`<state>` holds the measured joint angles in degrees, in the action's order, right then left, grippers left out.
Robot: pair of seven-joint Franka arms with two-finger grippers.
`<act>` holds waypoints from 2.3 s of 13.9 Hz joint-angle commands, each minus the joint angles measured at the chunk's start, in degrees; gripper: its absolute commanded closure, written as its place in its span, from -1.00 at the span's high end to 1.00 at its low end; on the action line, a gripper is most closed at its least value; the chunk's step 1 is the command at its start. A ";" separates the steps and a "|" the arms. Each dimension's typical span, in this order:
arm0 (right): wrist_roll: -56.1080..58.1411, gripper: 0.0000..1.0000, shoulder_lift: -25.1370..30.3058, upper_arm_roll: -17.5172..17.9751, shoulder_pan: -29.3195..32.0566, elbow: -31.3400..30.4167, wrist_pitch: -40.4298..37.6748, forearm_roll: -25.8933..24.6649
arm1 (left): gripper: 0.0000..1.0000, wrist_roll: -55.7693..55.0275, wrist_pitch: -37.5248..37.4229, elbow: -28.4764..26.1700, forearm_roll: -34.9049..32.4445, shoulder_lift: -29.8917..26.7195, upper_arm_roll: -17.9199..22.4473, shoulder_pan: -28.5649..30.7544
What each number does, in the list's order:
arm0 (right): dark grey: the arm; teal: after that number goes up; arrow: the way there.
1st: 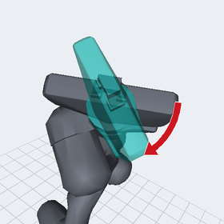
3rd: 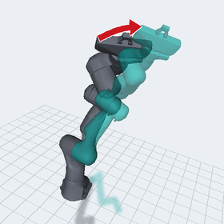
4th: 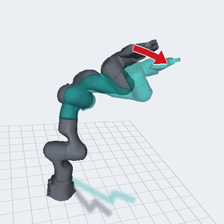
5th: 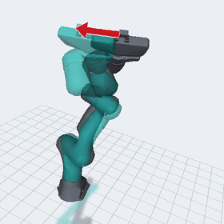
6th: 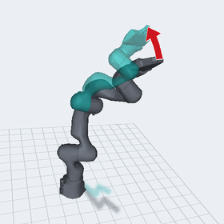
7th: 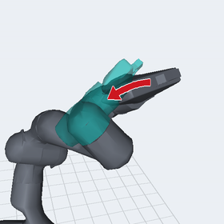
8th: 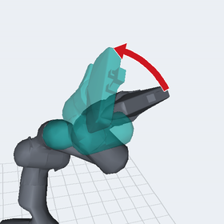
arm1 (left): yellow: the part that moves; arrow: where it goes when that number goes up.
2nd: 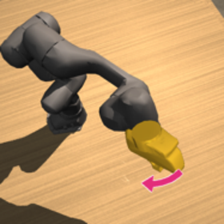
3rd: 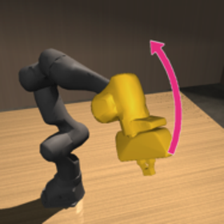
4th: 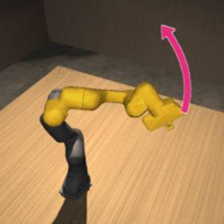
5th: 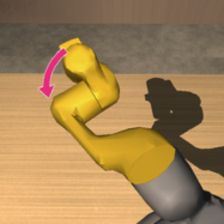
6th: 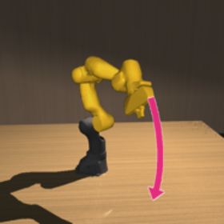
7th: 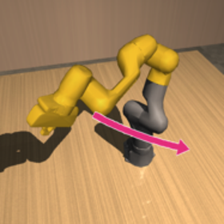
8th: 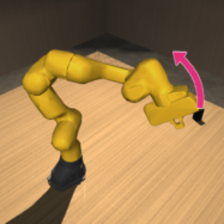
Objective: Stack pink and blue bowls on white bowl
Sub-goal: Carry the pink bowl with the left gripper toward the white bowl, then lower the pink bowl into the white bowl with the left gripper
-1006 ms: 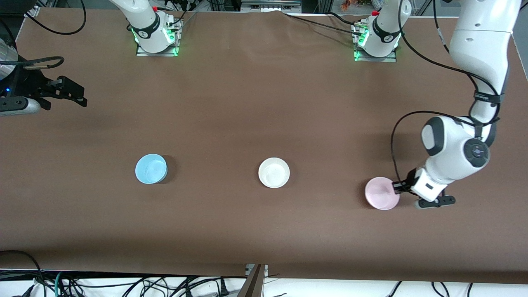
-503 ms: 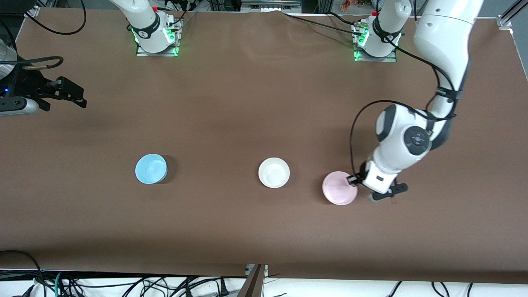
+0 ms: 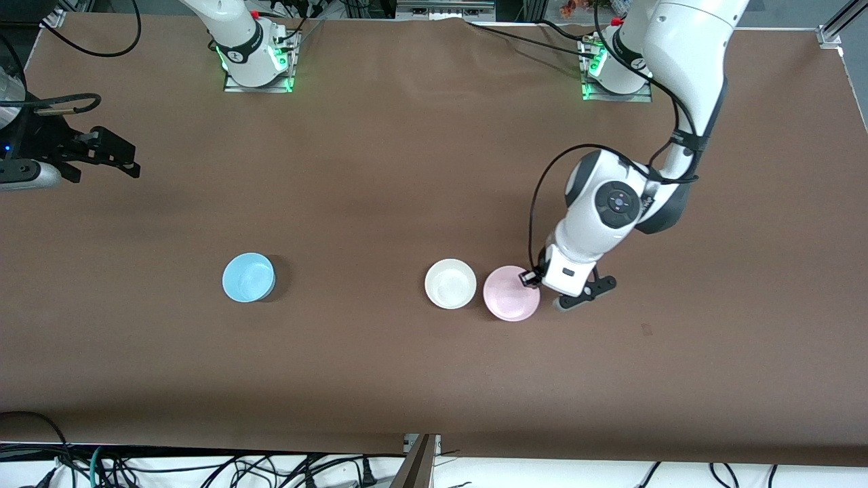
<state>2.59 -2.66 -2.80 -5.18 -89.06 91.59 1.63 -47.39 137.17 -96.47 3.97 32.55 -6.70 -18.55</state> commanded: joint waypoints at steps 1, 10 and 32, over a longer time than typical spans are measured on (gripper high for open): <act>-0.22 0.99 -0.51 0.61 0.96 1.08 -0.53 0.91 | -1.00 -4.18 -1.03 -0.39 0.51 -1.18 0.98 -2.62; 0.66 0.99 -1.47 0.61 1.49 1.43 -0.27 1.00 | -1.00 -14.65 -0.59 0.40 0.07 -0.39 1.07 -9.13; 0.75 0.99 -4.02 0.78 1.23 1.70 0.52 0.47 | -1.00 -20.28 2.23 5.50 -0.02 5.85 2.12 -12.21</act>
<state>2.70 -5.95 -2.33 -4.62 -89.03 92.50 1.63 -66.59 139.15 -92.62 3.97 37.00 -5.88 -29.35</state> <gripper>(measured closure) 0.004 0.974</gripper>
